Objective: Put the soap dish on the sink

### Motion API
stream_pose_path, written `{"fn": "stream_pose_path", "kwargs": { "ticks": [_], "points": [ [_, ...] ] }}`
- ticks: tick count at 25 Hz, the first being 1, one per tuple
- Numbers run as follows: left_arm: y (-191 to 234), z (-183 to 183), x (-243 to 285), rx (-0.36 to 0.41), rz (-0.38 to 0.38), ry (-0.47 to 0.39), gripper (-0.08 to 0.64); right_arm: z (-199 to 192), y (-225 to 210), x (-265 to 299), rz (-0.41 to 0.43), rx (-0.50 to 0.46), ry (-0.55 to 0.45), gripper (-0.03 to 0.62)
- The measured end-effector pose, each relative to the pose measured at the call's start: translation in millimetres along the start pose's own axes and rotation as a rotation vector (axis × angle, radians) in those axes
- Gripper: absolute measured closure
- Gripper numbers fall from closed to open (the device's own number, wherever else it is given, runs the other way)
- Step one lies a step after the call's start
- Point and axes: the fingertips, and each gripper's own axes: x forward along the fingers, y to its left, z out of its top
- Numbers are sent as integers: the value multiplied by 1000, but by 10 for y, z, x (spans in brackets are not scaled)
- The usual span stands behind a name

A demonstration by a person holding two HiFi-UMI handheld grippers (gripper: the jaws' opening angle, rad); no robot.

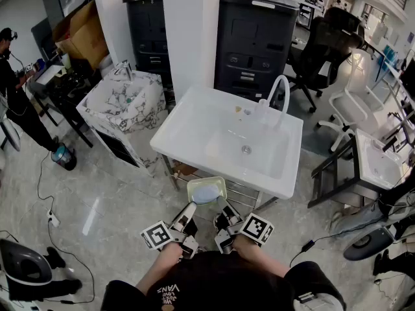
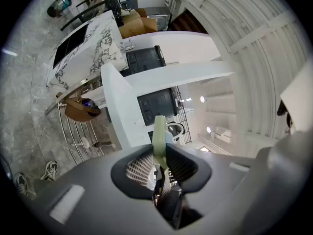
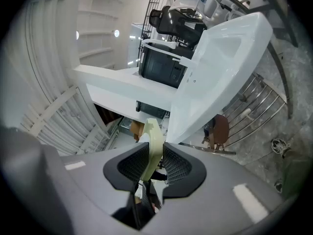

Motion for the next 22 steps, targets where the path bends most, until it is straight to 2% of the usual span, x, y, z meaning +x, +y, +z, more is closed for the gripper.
{"fn": "stream_pose_path", "kwargs": {
  "ticks": [3, 6, 11, 13, 15, 22],
  "points": [
    [-2, -20, -39, -5, 11, 2, 436, -16, 30, -25, 2, 5, 4, 505],
    [-42, 13, -24, 10, -14, 4, 436, -27, 4, -12, 6, 38, -4, 503],
    [78, 119, 13, -9, 44, 9, 434, 25, 4, 143, 10, 59, -5, 503],
    [58, 213, 138, 0, 16, 9, 434, 93, -29, 225, -18, 62, -1, 503],
    [54, 314, 289, 11, -4, 9, 435, 194, -27, 363, 4, 57, -2, 503],
    [191, 651, 893, 24, -18, 34, 435, 641, -135, 877, 5, 41, -3, 503]
  ]
}}
